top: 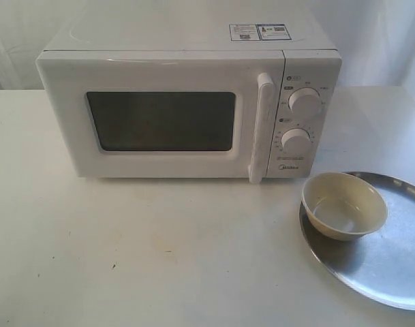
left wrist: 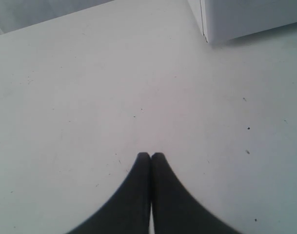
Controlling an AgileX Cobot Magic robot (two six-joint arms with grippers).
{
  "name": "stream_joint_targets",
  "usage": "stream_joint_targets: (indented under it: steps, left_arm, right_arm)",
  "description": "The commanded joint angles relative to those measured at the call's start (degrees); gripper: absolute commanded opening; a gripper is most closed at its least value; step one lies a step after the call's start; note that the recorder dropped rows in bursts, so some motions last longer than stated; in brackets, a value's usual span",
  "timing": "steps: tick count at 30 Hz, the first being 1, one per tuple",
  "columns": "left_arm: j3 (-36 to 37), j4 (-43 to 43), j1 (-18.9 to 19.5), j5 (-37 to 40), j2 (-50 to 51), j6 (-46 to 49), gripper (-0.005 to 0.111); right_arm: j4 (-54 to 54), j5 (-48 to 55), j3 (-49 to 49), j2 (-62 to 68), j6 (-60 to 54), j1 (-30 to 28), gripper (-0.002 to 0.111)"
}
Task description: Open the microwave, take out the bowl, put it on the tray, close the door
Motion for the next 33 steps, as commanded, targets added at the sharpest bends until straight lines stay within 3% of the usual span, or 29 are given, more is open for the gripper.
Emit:
stream_joint_targets:
  steps: [1, 33]
  left_arm:
    - [-0.14, -0.38, -0.32, 0.07, -0.12, -0.17, 0.0]
    - [-0.14, -0.38, -0.32, 0.07, -0.12, -0.17, 0.0]
  right_arm:
    - [0.27, 0.1, -0.17, -0.3, 0.25, 0.32, 0.0]
    - [0.27, 0.1, -0.17, -0.3, -0.6, 0.32, 0.0]
